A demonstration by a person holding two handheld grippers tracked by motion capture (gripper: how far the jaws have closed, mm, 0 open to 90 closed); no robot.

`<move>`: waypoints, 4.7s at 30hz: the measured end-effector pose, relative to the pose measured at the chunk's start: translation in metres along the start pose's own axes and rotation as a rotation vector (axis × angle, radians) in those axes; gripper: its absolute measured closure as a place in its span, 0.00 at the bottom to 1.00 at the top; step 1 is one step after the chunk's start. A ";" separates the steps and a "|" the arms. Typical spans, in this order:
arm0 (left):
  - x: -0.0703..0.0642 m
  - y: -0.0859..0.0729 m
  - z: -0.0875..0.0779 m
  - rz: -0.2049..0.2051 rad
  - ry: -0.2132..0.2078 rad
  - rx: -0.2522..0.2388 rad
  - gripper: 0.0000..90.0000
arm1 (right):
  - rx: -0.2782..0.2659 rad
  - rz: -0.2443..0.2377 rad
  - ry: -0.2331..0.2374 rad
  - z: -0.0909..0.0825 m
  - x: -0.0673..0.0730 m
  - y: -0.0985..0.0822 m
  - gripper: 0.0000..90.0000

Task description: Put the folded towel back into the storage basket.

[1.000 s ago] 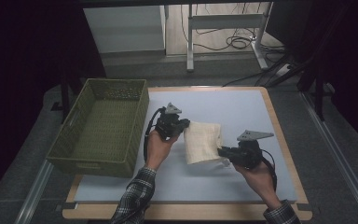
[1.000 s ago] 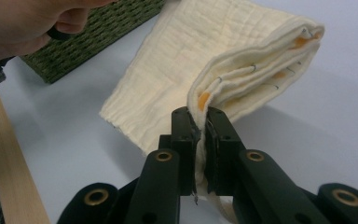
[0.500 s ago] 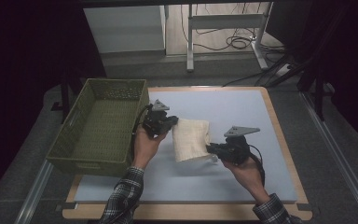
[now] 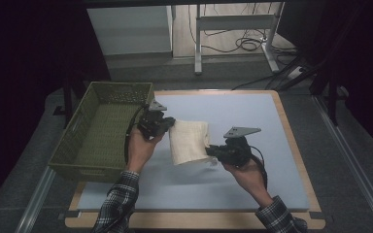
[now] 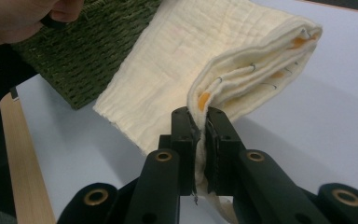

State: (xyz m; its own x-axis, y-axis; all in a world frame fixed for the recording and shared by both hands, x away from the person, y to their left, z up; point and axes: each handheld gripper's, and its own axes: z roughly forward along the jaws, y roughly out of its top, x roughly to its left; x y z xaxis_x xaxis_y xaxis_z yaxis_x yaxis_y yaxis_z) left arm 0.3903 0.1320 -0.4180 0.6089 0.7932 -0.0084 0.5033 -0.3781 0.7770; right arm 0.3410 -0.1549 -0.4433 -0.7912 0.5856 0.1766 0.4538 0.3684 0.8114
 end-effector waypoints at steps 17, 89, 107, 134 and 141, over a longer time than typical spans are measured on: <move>0.022 -0.003 -0.027 0.017 0.059 0.052 0.94 | -0.005 -0.012 0.050 0.018 0.017 0.023 0.92; 0.114 -0.057 -0.114 -0.049 0.361 0.128 0.95 | -0.009 -0.085 0.169 0.135 0.125 0.096 0.92; 0.139 -0.085 -0.130 -0.089 0.417 0.161 0.95 | 0.015 -0.089 0.183 0.180 0.163 0.098 0.92; 0.131 -0.096 -0.097 -0.070 0.343 0.224 0.94 | 0.090 -0.050 0.120 0.191 0.171 0.076 0.89; 0.132 -0.100 -0.092 -0.078 0.328 0.244 0.91 | 0.097 -0.081 0.113 0.194 0.176 0.075 0.83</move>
State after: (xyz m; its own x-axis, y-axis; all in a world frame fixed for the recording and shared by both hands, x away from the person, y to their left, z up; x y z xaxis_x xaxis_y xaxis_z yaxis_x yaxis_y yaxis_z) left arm 0.3645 0.3184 -0.4387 0.3553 0.9191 0.1704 0.6949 -0.3817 0.6094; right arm 0.3153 0.1155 -0.4593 -0.8656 0.4678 0.1787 0.4194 0.4821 0.7692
